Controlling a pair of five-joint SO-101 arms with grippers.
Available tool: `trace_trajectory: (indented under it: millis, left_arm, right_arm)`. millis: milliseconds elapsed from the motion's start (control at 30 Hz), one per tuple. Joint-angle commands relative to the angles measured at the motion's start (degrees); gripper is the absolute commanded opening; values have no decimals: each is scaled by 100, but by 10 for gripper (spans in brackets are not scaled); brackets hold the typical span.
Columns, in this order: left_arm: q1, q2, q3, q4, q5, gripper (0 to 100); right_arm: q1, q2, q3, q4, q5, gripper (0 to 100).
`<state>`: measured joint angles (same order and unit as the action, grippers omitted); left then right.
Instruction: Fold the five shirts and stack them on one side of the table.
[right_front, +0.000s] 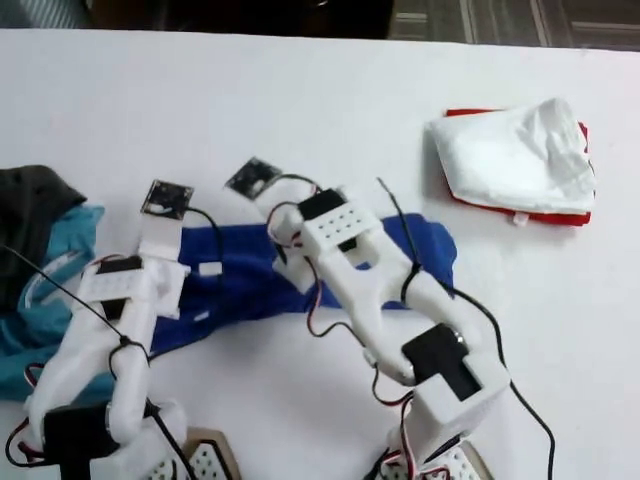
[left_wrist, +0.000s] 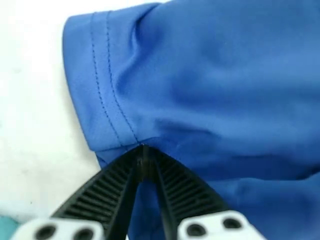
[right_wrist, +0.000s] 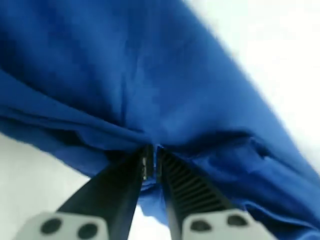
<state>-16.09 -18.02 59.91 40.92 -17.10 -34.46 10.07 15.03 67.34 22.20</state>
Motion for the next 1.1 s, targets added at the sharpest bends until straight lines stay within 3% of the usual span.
trace_trajectory:
  millis: [0,233,400,500,733,933,1067]
  left_arm:
    - [-79,-167,-40,-79,70,28]
    - [-97,-176,-40,-79,79,28]
    - [-105,-185,-40,-79,79,28]
    - [-105,-185,-40,-79,79,28]
    - [-132,-193,-40,-79,88,28]
    - [-580,-202,-48,-360,1037,28]
    - [-598,-202,-57,-360,1116,28]
  right_arm:
    - [-189,-110,-202,470,9,19]
    - [-462,-716,-9,743,9,19]
    - [-303,-1095,26,40,-167,19]
    - [-303,-857,35,-286,-571,19]
    - [-400,-259,9,-321,-651,19]
    - [-409,-207,44,-268,-651,19]
    - [-453,-207,44,13,-651,19]
